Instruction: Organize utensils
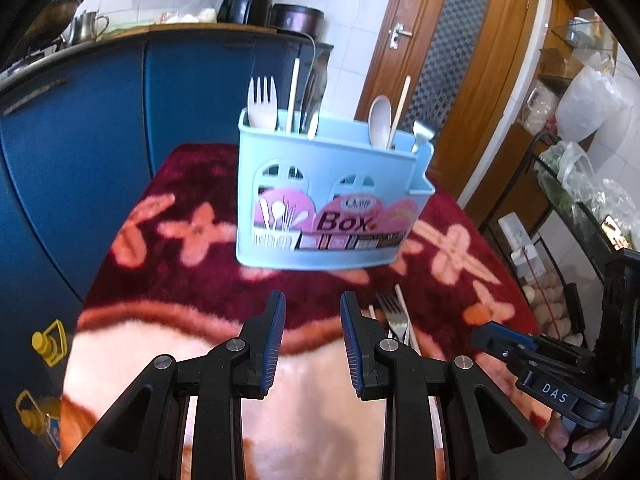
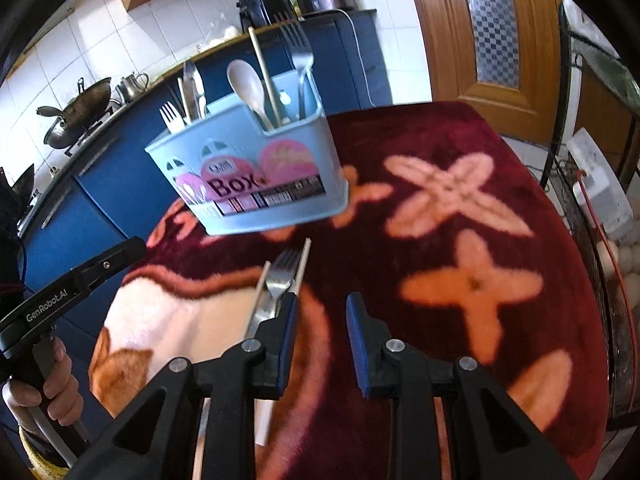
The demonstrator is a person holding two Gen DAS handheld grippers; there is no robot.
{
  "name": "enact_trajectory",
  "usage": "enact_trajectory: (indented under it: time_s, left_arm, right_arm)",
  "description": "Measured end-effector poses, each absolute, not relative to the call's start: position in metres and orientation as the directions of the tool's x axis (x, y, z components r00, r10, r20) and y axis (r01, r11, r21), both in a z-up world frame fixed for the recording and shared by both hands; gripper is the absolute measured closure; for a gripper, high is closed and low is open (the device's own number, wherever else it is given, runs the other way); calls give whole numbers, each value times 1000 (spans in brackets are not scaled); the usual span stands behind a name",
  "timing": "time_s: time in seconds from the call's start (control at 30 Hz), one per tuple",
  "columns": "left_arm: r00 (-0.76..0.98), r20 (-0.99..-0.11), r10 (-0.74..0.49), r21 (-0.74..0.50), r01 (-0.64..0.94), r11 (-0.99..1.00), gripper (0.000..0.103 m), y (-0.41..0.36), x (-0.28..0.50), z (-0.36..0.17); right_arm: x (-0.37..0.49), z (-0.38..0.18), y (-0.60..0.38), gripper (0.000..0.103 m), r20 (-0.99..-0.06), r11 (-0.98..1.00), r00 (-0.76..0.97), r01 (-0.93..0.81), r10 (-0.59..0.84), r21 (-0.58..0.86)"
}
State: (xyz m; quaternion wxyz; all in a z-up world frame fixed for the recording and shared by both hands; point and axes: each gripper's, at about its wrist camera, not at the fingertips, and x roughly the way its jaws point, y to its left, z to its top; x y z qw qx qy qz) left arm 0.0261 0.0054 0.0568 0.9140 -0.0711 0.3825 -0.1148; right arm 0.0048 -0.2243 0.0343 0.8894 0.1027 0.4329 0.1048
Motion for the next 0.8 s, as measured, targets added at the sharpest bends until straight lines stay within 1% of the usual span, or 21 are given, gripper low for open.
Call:
enact_trajectory:
  time_s: [0.4,0.8]
  left_arm:
    - [580,-760,-294,-241,169,956,74,-11,32,24]
    - [511,-796,-326,-247,218,944,74,-43,39,4]
  right_arm:
    - [3,11,-235,75,-780,956,565,-62,270,286]
    - [0,2,-246,75,-781,953,560,-51,276,300]
